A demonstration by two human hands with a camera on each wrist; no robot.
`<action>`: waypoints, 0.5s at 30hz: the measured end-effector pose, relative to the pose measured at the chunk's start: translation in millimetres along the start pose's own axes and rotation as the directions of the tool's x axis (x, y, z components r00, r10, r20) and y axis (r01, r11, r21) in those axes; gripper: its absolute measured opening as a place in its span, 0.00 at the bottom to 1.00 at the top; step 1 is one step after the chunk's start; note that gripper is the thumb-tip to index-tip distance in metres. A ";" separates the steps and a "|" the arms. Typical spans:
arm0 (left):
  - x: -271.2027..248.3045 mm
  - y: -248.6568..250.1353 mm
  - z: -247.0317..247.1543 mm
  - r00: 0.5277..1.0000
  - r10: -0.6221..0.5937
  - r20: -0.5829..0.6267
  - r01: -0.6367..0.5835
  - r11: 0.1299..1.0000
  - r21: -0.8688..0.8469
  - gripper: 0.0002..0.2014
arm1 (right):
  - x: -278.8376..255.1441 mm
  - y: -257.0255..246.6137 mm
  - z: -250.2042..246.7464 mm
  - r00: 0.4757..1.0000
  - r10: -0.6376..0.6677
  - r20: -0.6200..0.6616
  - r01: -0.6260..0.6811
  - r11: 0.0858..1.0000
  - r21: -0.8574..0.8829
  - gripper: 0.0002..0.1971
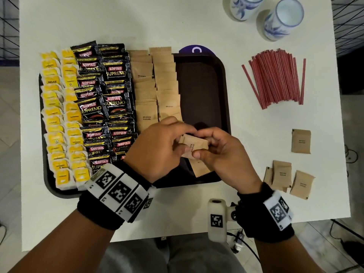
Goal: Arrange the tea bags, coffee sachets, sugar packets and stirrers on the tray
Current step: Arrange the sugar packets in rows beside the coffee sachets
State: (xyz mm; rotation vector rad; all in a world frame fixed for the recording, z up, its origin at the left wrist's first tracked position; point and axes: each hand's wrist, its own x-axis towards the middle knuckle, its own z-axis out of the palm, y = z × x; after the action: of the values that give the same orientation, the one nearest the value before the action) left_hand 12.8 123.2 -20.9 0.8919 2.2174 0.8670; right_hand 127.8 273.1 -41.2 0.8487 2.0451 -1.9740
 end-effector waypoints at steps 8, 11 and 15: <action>-9.3 -1.9 -11.3 0.998 -0.067 0.013 0.067 0.995 -0.075 0.09 | -1.7 -1.2 2.5 1.000 -0.021 0.007 0.021 0.999 -0.036 0.19; -9.5 0.6 -9.2 0.993 -0.104 0.061 0.109 0.990 -0.095 0.15 | 0.2 -3.4 7.7 0.999 -0.041 0.014 0.041 0.999 -0.018 0.18; -11.8 -5.9 -14.0 0.987 -0.147 0.059 0.152 0.985 -0.080 0.17 | 3.8 -5.1 7.1 0.995 -0.056 -0.078 0.058 0.998 0.016 0.15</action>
State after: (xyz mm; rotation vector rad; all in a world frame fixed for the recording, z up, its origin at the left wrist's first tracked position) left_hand 7.8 106.2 -13.5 0.6913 2.1538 0.8495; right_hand 120.3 267.5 -39.4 0.8945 2.1198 -2.0225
